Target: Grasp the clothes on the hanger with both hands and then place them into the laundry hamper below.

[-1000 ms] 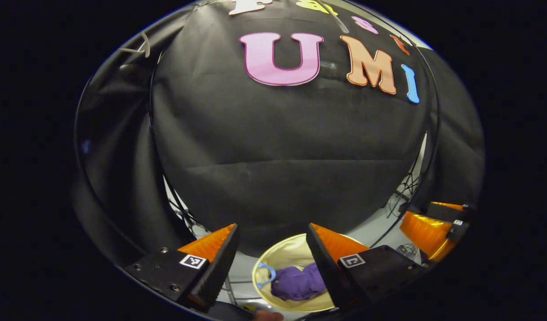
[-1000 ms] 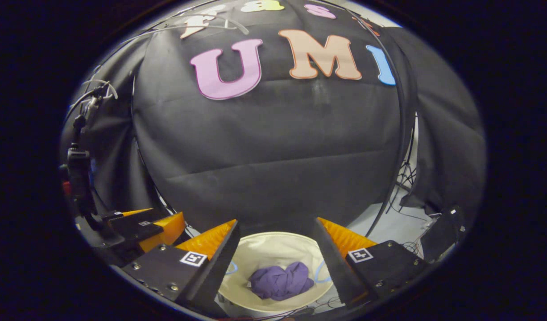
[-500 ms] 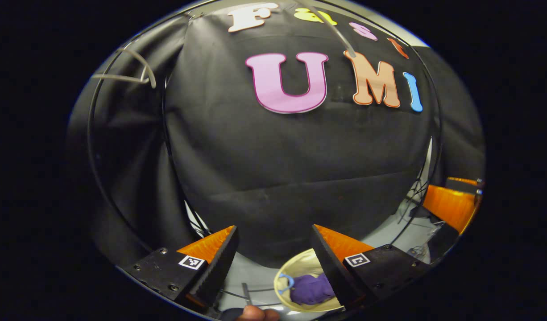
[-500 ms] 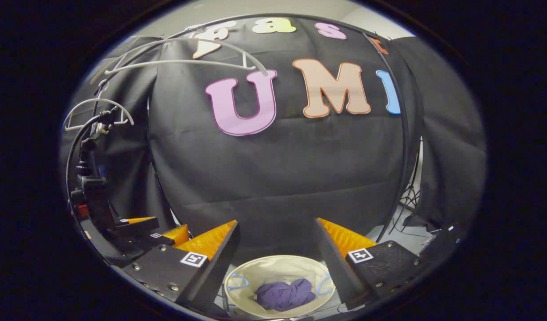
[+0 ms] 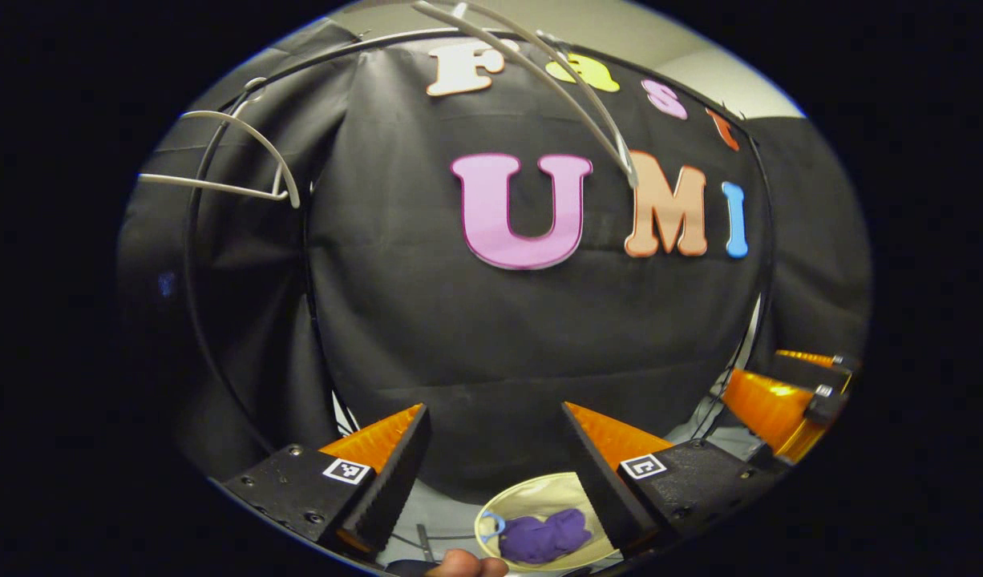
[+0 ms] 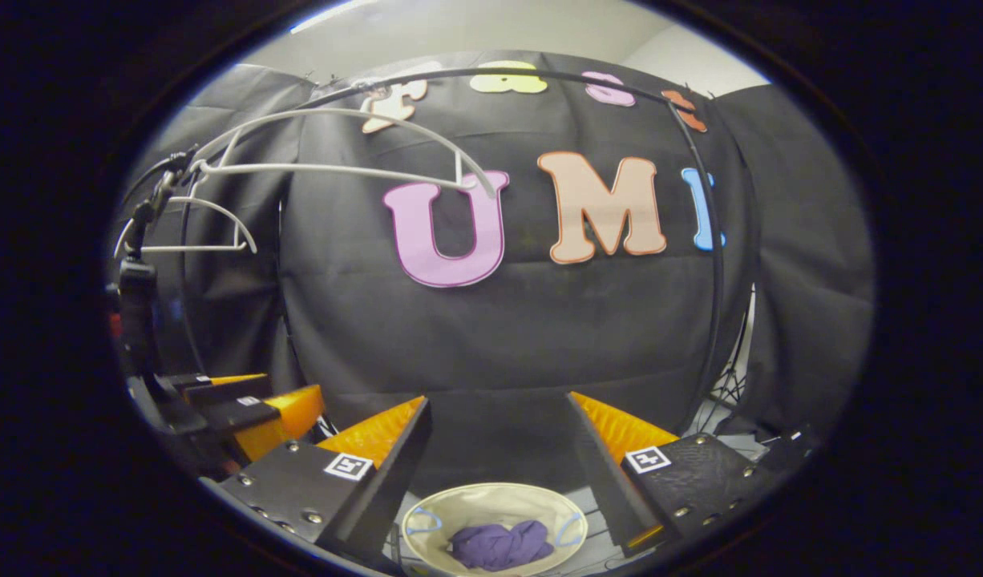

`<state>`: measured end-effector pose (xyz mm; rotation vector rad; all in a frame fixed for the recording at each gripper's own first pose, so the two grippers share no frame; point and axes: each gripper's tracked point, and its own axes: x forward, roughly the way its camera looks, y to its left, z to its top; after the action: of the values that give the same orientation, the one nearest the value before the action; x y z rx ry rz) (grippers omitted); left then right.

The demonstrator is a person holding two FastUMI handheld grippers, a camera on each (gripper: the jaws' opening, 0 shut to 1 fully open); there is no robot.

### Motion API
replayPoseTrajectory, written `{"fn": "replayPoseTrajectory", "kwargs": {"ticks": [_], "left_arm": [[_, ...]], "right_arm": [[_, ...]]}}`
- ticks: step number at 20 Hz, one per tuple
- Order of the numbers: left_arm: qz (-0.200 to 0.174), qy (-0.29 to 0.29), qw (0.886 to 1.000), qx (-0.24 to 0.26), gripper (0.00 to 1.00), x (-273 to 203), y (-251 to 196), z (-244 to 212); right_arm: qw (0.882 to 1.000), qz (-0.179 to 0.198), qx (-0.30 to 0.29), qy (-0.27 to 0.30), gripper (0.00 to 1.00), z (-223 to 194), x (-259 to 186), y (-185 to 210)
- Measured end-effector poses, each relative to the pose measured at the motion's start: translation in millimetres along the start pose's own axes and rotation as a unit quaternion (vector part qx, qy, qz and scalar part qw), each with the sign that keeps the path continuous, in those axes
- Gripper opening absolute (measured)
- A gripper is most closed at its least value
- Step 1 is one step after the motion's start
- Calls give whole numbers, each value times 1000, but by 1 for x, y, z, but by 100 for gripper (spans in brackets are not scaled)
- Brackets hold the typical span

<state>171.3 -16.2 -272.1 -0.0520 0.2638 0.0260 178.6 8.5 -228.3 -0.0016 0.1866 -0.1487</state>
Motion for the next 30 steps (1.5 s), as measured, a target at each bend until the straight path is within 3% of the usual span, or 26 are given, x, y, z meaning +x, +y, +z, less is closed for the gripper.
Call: {"fn": "replayPoseTrajectory", "kwargs": {"ticks": [2,3,5,8,9,13,14,15,17,21,24,25,27,30], "left_arm": [[-4,-26,1000,-7,100,-12,4,26],[-12,-33,999,-10,99,-18,2,33],[-23,-44,999,-14,93,-34,3,49],[-36,-65,997,-11,96,-55,0,75],[-39,-70,997,-11,92,-63,1,82],[-48,-94,994,-6,93,-84,-4,107],[-50,-98,994,-7,93,-88,-6,112],[-52,-100,994,-9,93,-93,-6,116],[-53,-99,994,-12,92,-103,-5,119],[-42,-103,994,4,92,-116,-7,115],[-46,-100,994,-10,92,-120,-21,103],[-49,-93,994,-15,92,-119,-27,98],[-52,-85,995,-16,93,-117,-37,93],[-27,-85,996,-10,92,-114,-39,93]], "right_arm": [[1000,2,-4,-13,93,16,-6,3],[1000,3,-6,-18,100,25,-10,4],[999,8,-10,-30,95,44,-19,9],[999,18,-14,-48,93,67,-32,17],[998,22,-15,-51,92,74,-37,19],[997,35,-17,-59,93,93,-59,24],[997,38,-14,-65,99,100,-66,24],[997,40,-13,-71,93,106,-71,24],[996,50,-12,-77,92,112,-82,25],[993,64,-8,-97,100,117,-104,23],[991,82,-2,-108,93,112,-114,25],[990,86,-1,-111,98,112,-117,25],[988,97,0,-123,98,115,-122,25],[986,102,-5,-134,99,118,-128,15]]}}
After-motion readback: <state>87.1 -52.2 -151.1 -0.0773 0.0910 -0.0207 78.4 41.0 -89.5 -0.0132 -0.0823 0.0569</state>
